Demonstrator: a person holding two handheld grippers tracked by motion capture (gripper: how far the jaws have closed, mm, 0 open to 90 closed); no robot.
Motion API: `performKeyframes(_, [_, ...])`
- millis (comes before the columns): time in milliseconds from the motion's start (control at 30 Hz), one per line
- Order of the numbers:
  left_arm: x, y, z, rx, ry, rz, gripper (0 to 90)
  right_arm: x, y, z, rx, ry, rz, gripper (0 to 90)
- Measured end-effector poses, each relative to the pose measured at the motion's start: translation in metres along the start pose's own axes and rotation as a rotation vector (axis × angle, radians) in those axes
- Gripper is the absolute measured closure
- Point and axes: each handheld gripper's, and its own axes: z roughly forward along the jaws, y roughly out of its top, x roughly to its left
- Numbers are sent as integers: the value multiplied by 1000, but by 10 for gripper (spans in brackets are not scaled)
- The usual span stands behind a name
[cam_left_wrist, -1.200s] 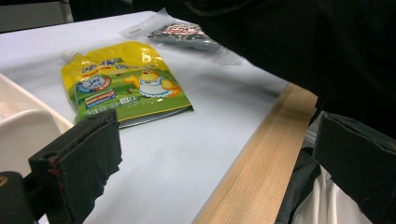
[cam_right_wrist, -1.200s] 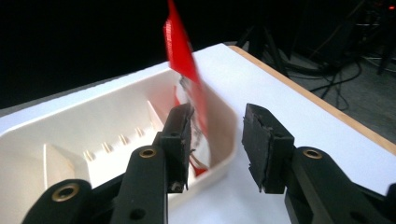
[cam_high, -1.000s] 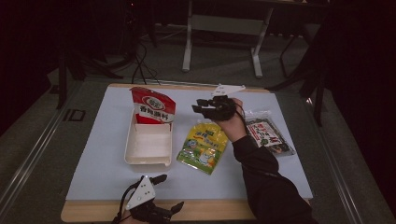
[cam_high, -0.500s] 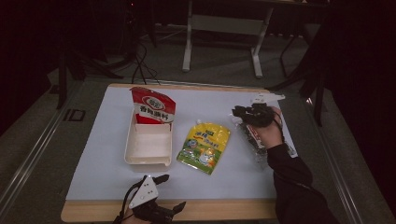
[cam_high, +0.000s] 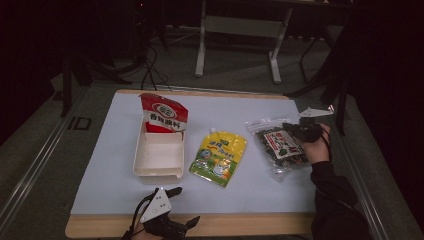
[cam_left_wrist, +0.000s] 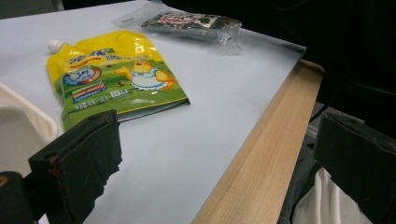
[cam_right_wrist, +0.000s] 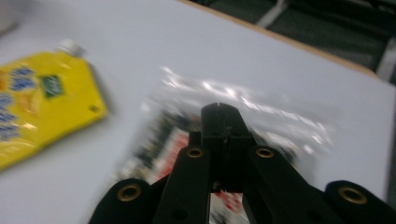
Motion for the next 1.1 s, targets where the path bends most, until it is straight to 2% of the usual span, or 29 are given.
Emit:
performKeyframes(100, [0,0,1,0,-1,1,24,-17,-11,1,18,-36,31,900])
performKeyframes(267, [0,-1,2,7,1,6,23,-37,-25,5,45,-87,76,900])
performKeyframes(333, [0,-1,2,10,3,3,23,-44,-30,8,56,-96,100,900])
performKeyframes(400, [1,-1,3,13,2,3,23,-50,-35,12,78,-124,101,900])
performKeyframes(567, [1,-2,4,15,1,-3,23,-62,-46,19,110,-143,143,900])
performKeyframes(667, [1,-2,4,17,2,-2,23,-65,-50,23,126,-152,154,900])
performKeyframes(800, [1,-2,4,18,1,-2,23,-66,-55,31,176,-175,149,900])
performKeyframes(933, [1,-2,4,19,1,-2,23,-65,-59,36,193,-175,153,900])
performKeyframes(1100, [1,-2,5,22,0,-2,23,-57,-59,34,192,-144,150,900])
